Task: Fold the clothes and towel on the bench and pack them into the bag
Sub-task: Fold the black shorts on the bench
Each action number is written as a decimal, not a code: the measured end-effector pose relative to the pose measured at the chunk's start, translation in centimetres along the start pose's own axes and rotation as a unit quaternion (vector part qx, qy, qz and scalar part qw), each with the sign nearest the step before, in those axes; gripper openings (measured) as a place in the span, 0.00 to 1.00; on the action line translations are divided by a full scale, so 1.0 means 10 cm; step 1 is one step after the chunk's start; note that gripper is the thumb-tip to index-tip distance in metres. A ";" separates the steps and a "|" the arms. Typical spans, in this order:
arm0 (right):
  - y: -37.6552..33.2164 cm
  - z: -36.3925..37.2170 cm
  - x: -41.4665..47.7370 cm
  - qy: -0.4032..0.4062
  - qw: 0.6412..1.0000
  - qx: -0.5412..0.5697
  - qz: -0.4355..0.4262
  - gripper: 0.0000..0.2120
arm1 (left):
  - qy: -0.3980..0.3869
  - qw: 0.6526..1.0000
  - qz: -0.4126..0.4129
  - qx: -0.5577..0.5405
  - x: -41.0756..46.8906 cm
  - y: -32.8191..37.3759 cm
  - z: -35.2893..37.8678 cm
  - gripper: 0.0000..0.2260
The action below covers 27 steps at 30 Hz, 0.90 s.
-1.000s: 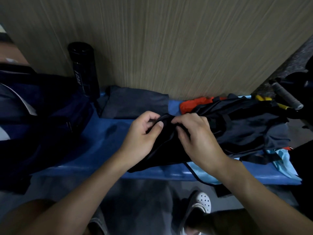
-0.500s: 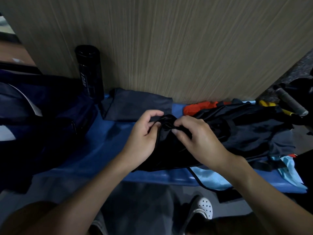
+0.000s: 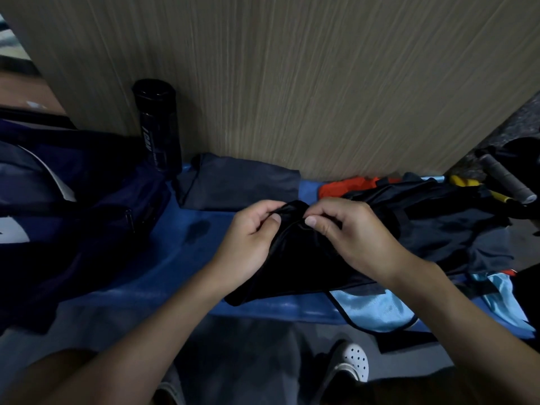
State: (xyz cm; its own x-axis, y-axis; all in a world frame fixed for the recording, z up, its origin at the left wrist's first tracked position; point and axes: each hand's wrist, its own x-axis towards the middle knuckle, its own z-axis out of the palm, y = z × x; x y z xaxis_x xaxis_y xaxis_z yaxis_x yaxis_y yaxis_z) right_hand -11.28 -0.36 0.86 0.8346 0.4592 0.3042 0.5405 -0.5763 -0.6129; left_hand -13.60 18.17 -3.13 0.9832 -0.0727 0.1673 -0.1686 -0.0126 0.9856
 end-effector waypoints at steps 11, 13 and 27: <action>0.04 0.15 -0.08 0.017 0.999 0.031 0.013 0.03 | -0.082 0.995 -0.050 -0.013 -0.07 0.04 0.01 0.06; 0.06 0.18 -0.13 0.035 0.999 0.016 0.012 0.04 | -0.064 0.996 -0.058 0.023 -0.04 0.03 -0.03 0.05; 0.16 0.11 -0.62 -0.017 0.997 -0.071 0.011 0.08 | -0.200 0.811 -0.115 0.537 0.12 -0.47 -0.22 0.10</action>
State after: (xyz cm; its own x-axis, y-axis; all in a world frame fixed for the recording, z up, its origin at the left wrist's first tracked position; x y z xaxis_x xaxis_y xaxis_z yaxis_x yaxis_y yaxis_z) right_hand -15.68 -3.43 -2.79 0.8435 0.4667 0.2661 0.5341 -0.6753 -0.5086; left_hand -11.49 20.29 -7.47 0.9323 -0.2600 -0.2514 -0.1579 -0.9180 0.3639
